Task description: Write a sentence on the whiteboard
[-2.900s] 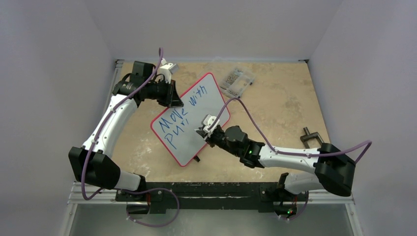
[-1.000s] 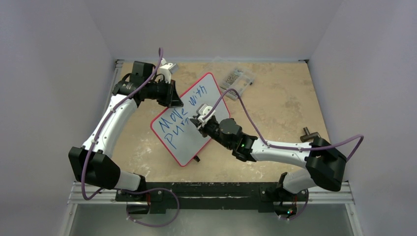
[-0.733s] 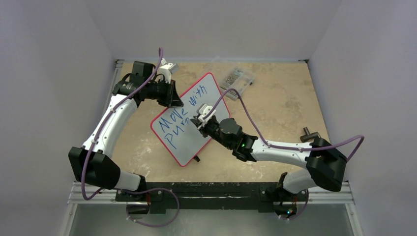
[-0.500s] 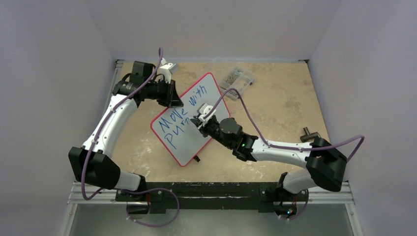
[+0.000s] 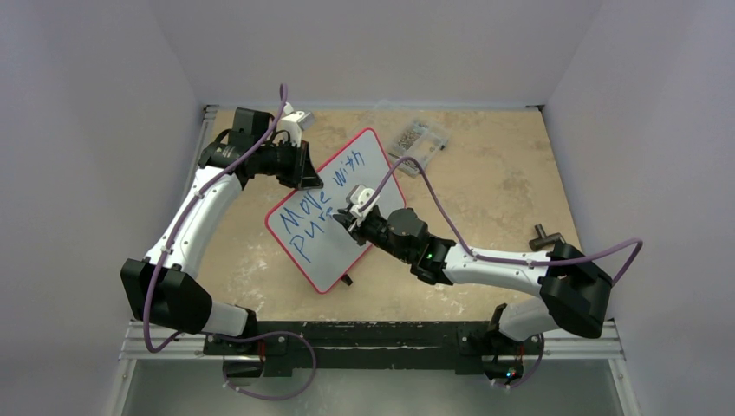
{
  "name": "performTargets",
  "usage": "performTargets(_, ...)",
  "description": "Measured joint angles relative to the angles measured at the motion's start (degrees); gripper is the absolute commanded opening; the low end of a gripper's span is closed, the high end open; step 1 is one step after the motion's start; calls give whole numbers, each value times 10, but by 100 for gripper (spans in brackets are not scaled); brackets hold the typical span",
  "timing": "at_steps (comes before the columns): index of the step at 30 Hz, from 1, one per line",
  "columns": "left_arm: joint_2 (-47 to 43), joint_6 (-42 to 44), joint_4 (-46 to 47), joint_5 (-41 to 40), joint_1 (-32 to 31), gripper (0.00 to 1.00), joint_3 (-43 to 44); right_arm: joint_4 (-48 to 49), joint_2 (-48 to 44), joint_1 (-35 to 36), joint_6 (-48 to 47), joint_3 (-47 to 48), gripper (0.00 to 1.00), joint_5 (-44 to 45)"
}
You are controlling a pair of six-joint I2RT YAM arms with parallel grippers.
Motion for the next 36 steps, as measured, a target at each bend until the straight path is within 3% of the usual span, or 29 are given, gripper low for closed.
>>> performTargets(15, 0, 0, 0, 0, 0, 0, 0, -12, -57, 0, -1, -14, 0, 19)
performTargets(36, 0, 0, 0, 0, 0, 0, 0, 7, -7, -15, -13, -14, 0, 43)
